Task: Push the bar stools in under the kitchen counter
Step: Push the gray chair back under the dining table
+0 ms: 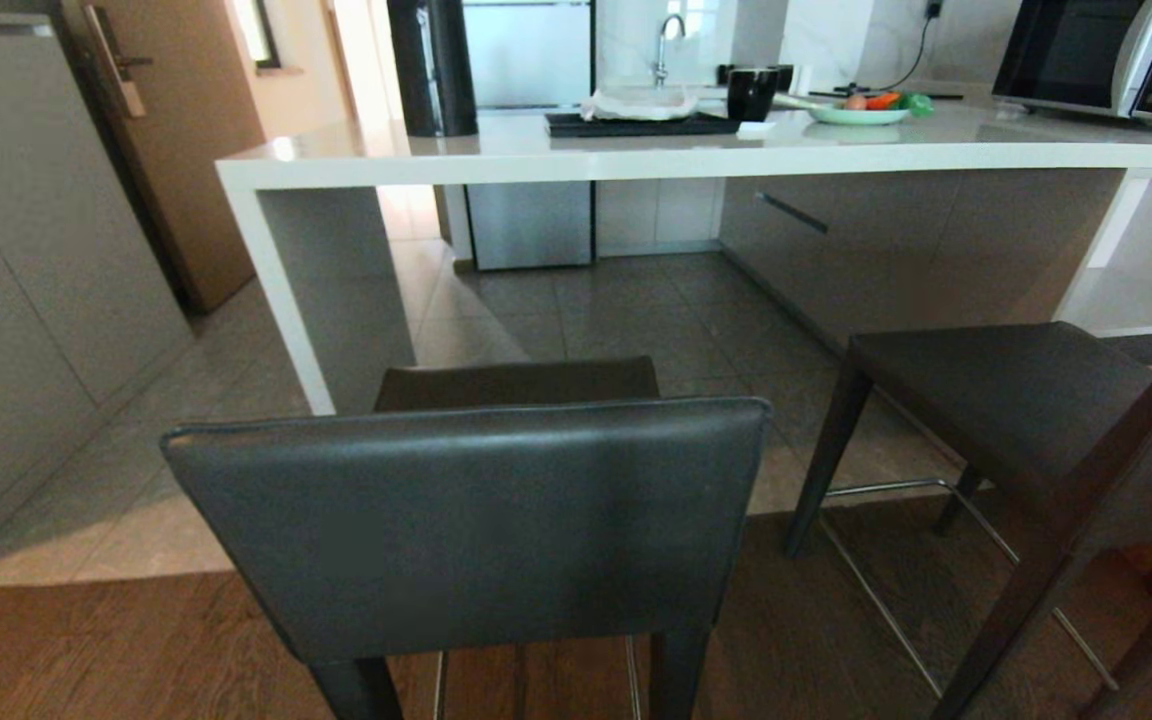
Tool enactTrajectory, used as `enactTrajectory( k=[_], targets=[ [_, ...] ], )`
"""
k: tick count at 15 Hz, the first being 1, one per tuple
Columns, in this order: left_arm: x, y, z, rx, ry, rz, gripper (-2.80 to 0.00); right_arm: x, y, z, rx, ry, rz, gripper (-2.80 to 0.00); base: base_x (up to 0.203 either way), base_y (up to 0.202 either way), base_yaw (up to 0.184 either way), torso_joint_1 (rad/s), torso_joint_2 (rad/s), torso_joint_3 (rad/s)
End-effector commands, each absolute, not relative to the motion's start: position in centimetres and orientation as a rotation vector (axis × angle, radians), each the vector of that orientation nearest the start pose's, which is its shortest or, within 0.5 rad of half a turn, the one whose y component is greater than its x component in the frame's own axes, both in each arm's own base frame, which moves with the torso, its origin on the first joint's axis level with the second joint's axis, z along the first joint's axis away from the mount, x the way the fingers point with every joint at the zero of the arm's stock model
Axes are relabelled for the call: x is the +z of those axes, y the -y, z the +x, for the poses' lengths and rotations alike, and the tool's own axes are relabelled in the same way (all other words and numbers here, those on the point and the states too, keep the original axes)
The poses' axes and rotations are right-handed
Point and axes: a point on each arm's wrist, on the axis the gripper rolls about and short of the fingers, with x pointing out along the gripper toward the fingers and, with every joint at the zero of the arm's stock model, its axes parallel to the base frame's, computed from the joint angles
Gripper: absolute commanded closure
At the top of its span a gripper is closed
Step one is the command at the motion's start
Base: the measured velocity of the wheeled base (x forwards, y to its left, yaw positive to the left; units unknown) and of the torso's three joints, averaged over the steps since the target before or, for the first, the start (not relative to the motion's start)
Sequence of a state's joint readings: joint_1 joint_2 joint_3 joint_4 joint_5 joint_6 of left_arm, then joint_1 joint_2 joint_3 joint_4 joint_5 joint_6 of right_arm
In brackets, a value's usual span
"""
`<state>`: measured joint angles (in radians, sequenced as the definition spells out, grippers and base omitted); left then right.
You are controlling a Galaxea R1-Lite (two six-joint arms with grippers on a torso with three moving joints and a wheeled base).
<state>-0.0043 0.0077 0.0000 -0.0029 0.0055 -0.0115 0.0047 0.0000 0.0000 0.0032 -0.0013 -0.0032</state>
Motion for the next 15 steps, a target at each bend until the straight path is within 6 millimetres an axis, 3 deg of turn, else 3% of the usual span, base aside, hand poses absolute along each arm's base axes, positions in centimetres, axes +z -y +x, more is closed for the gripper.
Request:
enactTrajectory(
  k=[1,15],
  targets=[
    [7.6,-0.03,-2.22,0.0,-0.005,-0.012,0.0,7.52,0.01,-2.28,0.003,-0.003,-0.003,0.0,0.0,0.0,0.0,0.0,0.0,0.0],
    [7.6,-0.02,-2.22,0.0,-0.005,-0.011,0.0,7.52,0.01,-2.28,0.003,-0.003,-0.003,0.0,0.0,0.0,0.0,0.0,0.0,0.0]
  ],
)
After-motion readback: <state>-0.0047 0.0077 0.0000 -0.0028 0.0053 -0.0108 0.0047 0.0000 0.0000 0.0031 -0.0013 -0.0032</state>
